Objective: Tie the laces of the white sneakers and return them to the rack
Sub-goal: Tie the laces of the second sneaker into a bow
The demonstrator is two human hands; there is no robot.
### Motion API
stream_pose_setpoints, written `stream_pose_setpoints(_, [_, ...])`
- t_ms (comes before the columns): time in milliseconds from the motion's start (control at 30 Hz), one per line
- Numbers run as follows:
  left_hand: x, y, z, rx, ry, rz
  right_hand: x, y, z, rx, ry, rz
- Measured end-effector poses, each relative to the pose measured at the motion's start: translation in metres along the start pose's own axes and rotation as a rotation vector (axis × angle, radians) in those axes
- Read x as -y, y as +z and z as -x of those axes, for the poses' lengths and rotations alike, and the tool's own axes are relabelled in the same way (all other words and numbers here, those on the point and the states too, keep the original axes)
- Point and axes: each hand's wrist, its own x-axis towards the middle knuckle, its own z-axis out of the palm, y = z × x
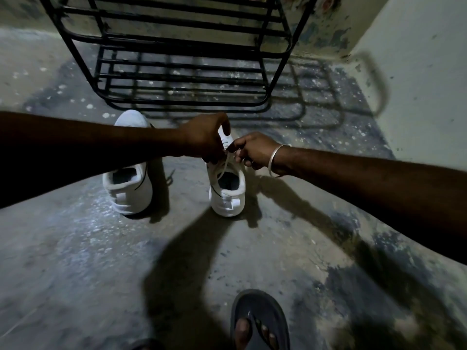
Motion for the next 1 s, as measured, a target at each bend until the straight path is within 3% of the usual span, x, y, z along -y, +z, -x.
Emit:
stream_pose_setpoints(300, [-0.003,0.008,0.010,-0.185,0.191,-0.281,0.001,0.003,-0.003,-0.011,0.073,-0.018])
stream_pose_setpoints(567, [0.013,0.005,0.002,-0.164,0.208,-0.243,-0.011,0.004,-0.004,0.079,0.137,-0.354])
stream_pose_setpoints(867, [0.030,0.007,0.003,-0.049,0.222,-0.221,-0.016,0.005,-0.011,0.195,0.179,-0.418])
stream_pose_setpoints(1000, [0.033,0.005,-0.003,-0.019,0.131,-0.040,-0.018,0.004,-0.012,0.195,0.173,-0.421])
